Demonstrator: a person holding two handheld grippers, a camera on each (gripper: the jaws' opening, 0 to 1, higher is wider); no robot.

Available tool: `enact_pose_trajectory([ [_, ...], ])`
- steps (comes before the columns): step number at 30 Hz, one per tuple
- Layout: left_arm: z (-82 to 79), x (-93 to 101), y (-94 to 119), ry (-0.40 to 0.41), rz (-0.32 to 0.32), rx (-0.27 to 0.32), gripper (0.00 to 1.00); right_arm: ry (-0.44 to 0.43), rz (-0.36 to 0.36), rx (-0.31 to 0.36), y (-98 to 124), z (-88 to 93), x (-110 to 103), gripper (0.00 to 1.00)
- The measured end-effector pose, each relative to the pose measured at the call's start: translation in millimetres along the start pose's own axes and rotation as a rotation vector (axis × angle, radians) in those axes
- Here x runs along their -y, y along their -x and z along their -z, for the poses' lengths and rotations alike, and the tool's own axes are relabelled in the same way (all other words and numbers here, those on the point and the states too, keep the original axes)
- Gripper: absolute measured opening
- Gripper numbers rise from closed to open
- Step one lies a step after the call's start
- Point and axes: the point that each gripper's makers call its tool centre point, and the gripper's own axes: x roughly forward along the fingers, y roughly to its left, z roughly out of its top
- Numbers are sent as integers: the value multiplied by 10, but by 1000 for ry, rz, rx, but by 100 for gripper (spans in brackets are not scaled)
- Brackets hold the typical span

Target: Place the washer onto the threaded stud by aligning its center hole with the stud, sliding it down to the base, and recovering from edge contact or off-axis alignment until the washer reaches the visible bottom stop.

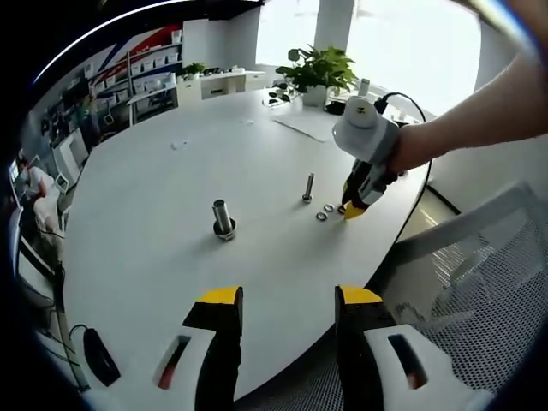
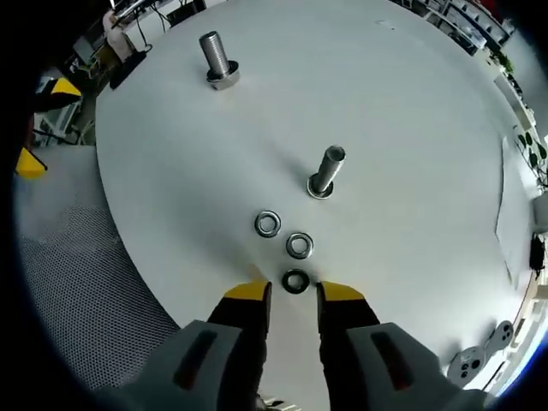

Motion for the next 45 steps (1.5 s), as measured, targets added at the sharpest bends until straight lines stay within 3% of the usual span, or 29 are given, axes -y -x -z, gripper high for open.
enact_pose_trajectory([
  [6,-6,-3,-6,11,2,6,42,13,4,-29,10,-6,15,19],
  [11,2,6,-6,10,4,2,42,78,10,-34,10,-18,28,16],
  [22,15,-10,-10,14,0,-4,42,105,18,-65,-6,-38,38,15],
  [26,17,-29,-8,20,-5,-4,42,78,32,-70,-14,-40,44,14],
  [43,24,-80,0,37,-21,0,42,35,75,73,7,-13,36,13],
  [45,29,-71,-3,34,-20,-3,42,22,76,62,7,12,39,13],
])
